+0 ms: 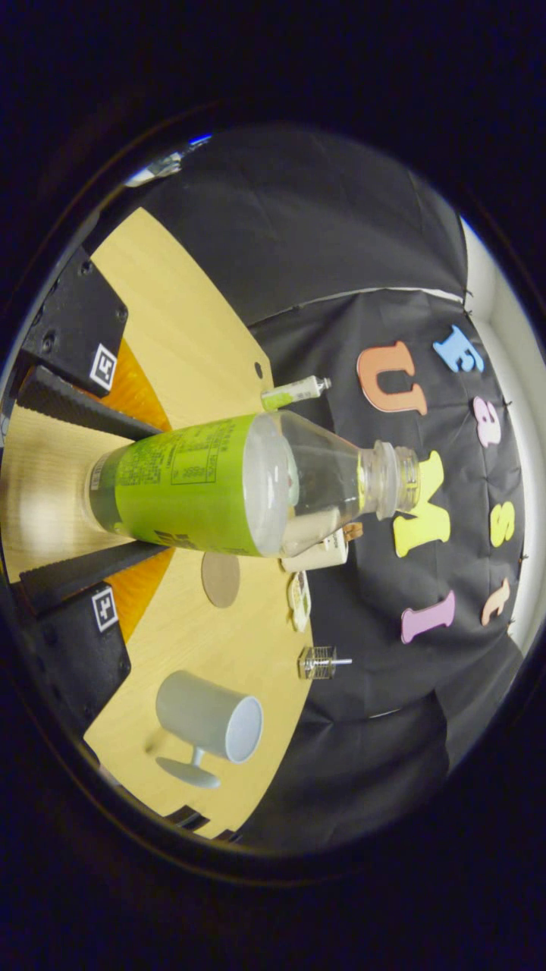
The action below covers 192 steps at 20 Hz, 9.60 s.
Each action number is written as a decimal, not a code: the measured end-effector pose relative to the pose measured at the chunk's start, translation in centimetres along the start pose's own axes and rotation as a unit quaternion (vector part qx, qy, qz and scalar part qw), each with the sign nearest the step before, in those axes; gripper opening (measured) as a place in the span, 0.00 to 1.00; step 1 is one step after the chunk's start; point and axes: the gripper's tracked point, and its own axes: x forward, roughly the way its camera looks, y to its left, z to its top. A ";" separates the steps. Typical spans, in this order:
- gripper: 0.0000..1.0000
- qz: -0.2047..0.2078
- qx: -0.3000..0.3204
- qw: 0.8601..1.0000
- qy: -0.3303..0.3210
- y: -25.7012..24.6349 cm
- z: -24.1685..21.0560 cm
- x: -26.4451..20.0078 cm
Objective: Take the bottle from table, then pour the juice into the cup, finally place the bottle on the coaster
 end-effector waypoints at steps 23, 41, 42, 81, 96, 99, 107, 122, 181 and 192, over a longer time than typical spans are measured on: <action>0.77 0.107 0.427 0.898 -0.012 1.7 6.7 1.7; 0.76 0.205 0.591 0.779 -0.054 0.9 12.6 1.1; 0.76 0.209 0.596 0.774 -0.057 0.7 12.9 1.1; 0.76 0.256 0.705 0.656 -0.078 -1.0 15.7 0.8; 0.76 0.273 0.721 0.631 -0.089 -1.4 17.2 0.1; 0.76 0.278 0.724 0.625 -0.092 -1.3 17.4 -0.2; 0.76 0.285 0.735 0.608 -0.096 -1.6 17.7 -0.2; 0.76 0.294 0.747 0.588 -0.098 -2.0 17.7 -0.4; 0.76 0.163 0.521 0.835 -0.067 -1.0 9.7 1.6; 0.77 0.009 0.134 0.986 -0.099 -5.7 8.1 0.9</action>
